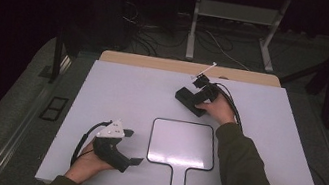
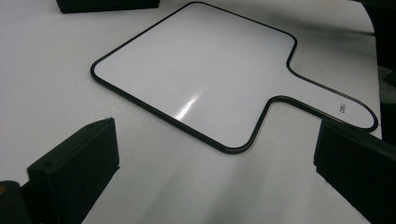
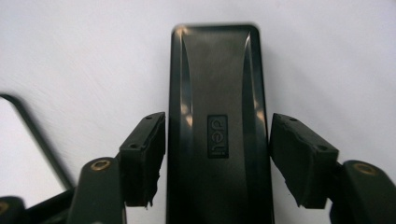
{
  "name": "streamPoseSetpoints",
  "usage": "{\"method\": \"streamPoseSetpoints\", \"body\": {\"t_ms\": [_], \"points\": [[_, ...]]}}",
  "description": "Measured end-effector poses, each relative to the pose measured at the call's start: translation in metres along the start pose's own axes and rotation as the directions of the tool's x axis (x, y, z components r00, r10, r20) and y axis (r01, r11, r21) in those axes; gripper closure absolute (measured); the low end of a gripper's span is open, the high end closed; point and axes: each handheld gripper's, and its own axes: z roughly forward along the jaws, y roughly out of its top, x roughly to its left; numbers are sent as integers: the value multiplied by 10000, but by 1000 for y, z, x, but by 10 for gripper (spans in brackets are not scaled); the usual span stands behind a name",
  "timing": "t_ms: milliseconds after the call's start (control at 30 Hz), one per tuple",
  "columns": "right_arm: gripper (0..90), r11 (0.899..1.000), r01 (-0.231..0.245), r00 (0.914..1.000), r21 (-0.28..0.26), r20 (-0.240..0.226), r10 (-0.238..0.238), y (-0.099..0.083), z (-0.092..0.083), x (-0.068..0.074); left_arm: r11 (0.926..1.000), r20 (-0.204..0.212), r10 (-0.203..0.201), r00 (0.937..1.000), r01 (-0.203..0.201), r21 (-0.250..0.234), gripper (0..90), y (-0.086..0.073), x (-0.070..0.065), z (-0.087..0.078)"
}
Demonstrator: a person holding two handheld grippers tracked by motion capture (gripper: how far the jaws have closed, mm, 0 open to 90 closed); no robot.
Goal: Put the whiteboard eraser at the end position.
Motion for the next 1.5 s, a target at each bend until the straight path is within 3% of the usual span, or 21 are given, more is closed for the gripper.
{"method": "streamPoseSetpoints", "body": {"t_ms": [133, 433, 567, 667, 867, 967, 1067, 1233, 1500], "points": [[314, 9983, -294, 9993, -499, -260, 281, -2, -15, -1, 10000, -10, 7, 10000, -7, -6, 0, -1, 2, 2], [241, 9909, -239, 9973, -1328, -720, 144, -13, -40, 4, 10000, -71, -45, 10000, 45, -81, 0, -1, 4, 3], [196, 9835, -349, 9975, -1776, -669, 233, -20, -49, 9, 10000, -100, -26, 9999, 26, -72, 0, -2, 4, 2], [193, 9785, -142, 9991, -2058, -422, 56, -25, -55, 14, 9999, -68, -103, 9999, 103, -100, 0, -2, 4, 2], [186, 9671, -196, 9988, -2536, -492, 73, -38, -64, 20, 9999, -42, -92, 9999, 92, -78, 0, -3, 3, 1], [187, 9595, -129, 9995, -2815, -307, 45, -45, -68, 25, 9999, -39, -95, 9999, 95, -67, 0, -3, 2, 1], [186, 9541, -234, 9984, -2987, -554, 72, -51, -72, 29, 9999, -37, -111, 9999, 111, -52, 0, -3, 2, 1], [182, 9510, 41, 9996, -3092, -258, -127, -60, -74, 36, 10000, -52, -63, 10000, 63, 4, 0, -3, 2, 0], [159, 9361, 35, 9994, -3518, -315, -155, -78, -82, 45, 10000, -10, -60, 10000, 60, -7, 0, -3, 1, 1]]}}
